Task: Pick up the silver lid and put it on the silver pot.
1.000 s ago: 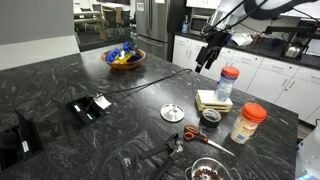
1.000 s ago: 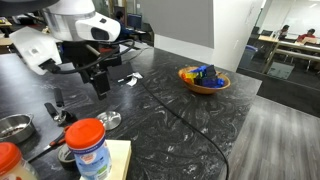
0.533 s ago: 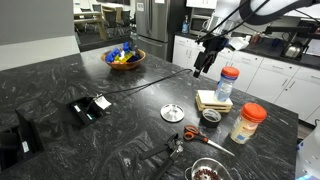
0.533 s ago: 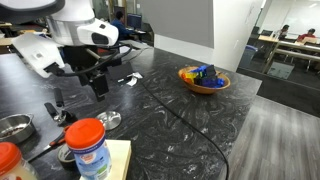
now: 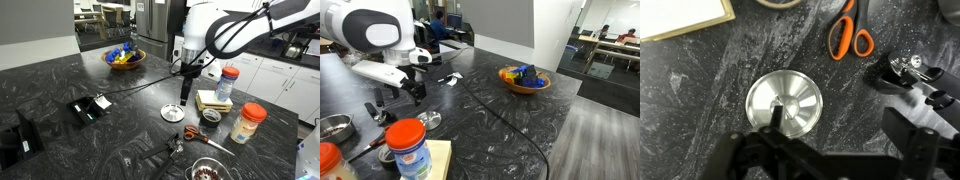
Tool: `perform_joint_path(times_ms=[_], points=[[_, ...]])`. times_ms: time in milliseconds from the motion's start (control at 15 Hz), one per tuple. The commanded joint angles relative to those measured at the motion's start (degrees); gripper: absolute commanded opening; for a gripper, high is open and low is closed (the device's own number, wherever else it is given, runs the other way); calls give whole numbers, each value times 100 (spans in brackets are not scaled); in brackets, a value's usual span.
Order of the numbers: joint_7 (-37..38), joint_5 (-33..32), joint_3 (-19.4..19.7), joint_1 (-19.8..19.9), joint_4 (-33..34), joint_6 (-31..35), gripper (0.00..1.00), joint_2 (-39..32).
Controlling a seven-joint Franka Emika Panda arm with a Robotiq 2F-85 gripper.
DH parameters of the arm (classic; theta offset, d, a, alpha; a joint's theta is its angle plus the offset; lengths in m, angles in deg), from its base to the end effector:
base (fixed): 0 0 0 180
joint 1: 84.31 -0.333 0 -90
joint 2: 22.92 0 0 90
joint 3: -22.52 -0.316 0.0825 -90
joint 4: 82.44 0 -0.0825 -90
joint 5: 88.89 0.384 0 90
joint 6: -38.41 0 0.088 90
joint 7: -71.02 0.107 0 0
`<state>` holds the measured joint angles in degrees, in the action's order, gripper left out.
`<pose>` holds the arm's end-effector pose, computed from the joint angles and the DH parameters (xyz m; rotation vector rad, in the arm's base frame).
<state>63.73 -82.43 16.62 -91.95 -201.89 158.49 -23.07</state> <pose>0.5305 0.1333 0.4249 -3.0073 -0.4659 -0.0046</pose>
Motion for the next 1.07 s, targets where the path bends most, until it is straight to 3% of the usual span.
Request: perform_joint_path(times_ms=[0,67,600,1000], points=[[-443,-269,-75,2,522,-198,100,-507],[-200,-181,-72,16,256,-15,100,-327],[-187,-152,-73,24,317,117,100,-429],[-498,-758,-144,-50,417,544,100,-827]])
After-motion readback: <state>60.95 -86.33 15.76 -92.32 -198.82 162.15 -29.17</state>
